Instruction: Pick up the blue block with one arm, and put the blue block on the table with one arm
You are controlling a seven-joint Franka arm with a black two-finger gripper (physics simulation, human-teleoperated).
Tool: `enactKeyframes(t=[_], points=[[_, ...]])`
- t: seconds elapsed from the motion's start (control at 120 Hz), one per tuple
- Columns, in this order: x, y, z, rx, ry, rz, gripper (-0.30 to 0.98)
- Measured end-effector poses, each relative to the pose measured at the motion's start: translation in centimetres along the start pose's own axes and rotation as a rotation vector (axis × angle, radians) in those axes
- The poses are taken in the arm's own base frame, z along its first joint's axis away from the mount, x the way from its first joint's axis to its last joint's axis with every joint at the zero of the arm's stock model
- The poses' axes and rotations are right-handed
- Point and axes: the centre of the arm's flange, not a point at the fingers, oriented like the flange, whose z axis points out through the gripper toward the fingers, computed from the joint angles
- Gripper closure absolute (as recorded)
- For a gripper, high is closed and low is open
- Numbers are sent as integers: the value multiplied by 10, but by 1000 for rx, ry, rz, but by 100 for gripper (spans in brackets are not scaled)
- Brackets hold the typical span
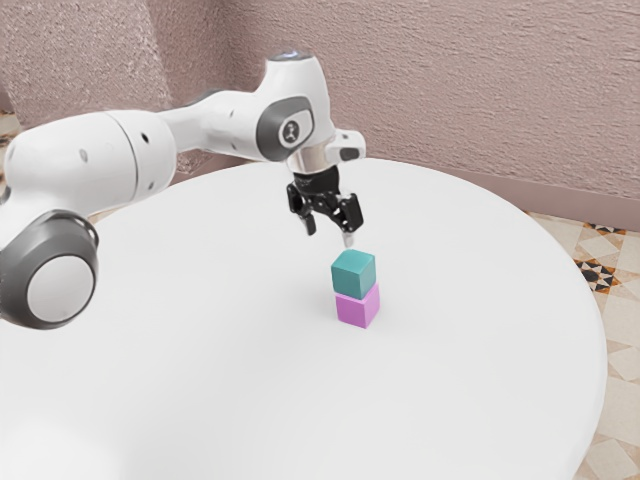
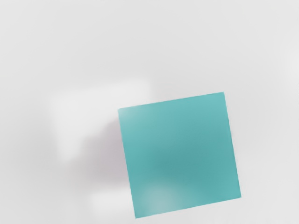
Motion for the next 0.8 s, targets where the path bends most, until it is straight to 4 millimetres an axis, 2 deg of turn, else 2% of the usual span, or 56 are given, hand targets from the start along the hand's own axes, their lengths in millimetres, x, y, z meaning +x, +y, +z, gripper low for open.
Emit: enactKeyframes(t=[0.158,0.517,0.667,0.8], points=[[21,0,21,-11,21,43,0],[32,-2,46,-10,12,-4,0],[33,14,41,-3,11,11,0],[32,10,45,20,-5,-19,0]])
